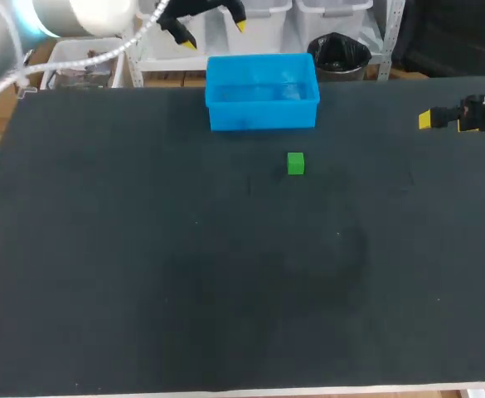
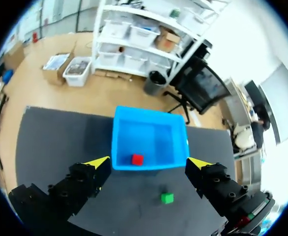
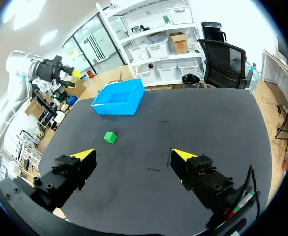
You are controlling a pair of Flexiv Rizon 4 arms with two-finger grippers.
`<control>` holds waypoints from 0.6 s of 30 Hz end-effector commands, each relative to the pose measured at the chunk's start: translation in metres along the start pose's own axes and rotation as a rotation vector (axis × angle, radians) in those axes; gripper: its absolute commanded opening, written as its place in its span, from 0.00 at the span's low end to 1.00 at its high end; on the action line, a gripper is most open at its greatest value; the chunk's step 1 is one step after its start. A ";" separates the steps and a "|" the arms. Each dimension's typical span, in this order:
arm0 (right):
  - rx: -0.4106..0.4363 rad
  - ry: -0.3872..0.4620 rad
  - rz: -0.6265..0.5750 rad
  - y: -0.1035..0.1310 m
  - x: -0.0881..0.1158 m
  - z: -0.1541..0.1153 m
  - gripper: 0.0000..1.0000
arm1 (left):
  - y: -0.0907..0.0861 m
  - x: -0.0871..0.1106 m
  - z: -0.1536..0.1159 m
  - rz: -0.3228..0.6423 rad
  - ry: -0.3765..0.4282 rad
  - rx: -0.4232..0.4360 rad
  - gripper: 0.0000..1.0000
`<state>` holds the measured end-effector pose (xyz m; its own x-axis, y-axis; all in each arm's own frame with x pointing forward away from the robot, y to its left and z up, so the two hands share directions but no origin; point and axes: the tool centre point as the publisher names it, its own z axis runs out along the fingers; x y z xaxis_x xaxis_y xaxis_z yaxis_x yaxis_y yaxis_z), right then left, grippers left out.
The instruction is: Use the left arm to pick the red cube and place it into the blue plastic box first, then use the right arm to grasp the green cube and put it into the same blue plastic box after the first action is fully finished.
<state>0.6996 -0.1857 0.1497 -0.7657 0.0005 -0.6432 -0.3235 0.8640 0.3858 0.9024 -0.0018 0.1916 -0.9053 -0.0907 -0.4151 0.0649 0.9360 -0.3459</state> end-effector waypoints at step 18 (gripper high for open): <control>0.002 0.000 0.000 0.000 0.000 0.000 1.00 | 0.005 0.076 -0.054 0.084 -0.164 0.038 1.00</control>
<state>0.6996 -0.1857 0.1497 -0.7657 0.0005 -0.6432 -0.3235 0.8640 0.3858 0.8184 0.0119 0.2062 -0.8546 -0.0422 -0.5176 0.1547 0.9308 -0.3312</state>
